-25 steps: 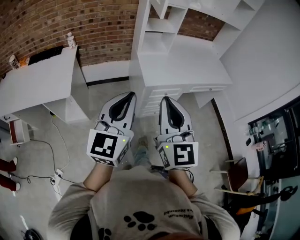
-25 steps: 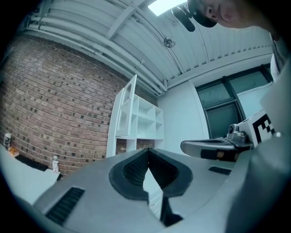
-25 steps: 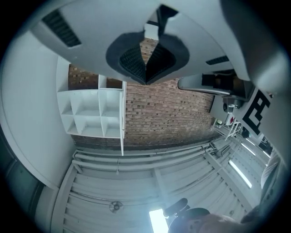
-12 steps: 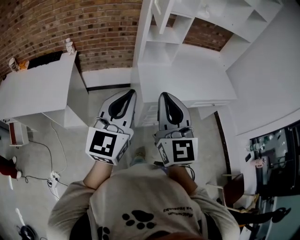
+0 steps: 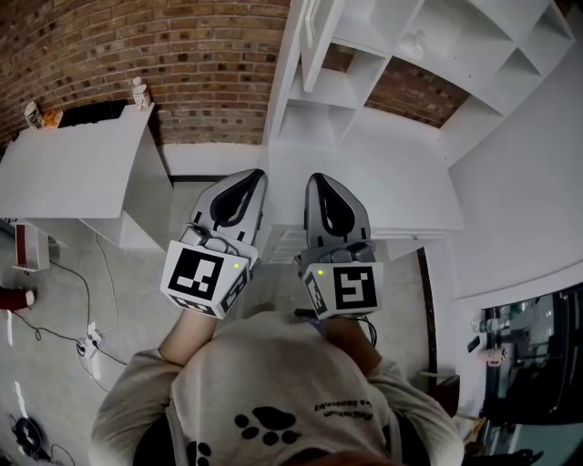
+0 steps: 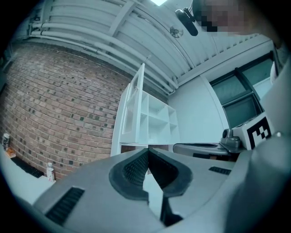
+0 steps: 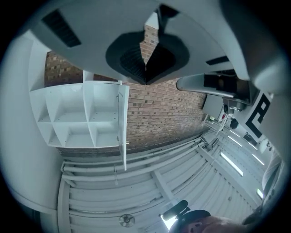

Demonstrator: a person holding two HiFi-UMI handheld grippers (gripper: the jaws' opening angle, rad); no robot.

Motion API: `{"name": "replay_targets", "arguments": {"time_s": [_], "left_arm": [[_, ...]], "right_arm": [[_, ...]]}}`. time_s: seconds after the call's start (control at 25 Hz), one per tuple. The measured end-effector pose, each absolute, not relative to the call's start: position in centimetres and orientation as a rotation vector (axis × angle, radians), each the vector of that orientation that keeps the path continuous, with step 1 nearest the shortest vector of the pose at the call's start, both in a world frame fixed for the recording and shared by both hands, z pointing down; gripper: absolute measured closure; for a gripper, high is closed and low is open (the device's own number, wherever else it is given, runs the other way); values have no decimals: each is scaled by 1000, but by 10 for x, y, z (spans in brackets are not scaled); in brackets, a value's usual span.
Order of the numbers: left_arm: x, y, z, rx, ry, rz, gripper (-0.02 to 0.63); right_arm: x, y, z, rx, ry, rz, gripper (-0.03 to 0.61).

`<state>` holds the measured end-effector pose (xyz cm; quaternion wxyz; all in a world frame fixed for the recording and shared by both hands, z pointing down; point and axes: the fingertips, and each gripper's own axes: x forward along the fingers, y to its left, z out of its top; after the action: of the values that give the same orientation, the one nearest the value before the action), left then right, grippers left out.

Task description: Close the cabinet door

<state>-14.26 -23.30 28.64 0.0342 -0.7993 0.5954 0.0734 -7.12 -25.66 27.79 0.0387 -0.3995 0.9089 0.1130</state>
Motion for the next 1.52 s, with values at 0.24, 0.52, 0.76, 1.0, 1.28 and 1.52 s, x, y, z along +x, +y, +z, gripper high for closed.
{"name": "replay_targets", "arguments": {"time_s": [0.24,0.52,0.76,1.0,1.28,1.52], "left_arm": [[-151,-246,296,-2444,1855,219,604],[-163,-271,301,-2495,1820,231,604],[-169,-306,281,-2539,1716,246,604],[-173,-332,281,-2589,1613,222,604],[-175,-349,278,-2633,1495,228,604],[-167,-365,262,-2643,1429,234,604]], "right_arm": [[-83,-268,291,-1180,2816,331,569],[-98,-289,297,-1228,2820,329,569],[-101,-317,281,-1336,2761,344,569],[-104,-338,283,-1436,2707,352,568],[-106,-352,282,-1531,2643,371,568],[-102,-368,261,-1556,2637,448,568]]}}
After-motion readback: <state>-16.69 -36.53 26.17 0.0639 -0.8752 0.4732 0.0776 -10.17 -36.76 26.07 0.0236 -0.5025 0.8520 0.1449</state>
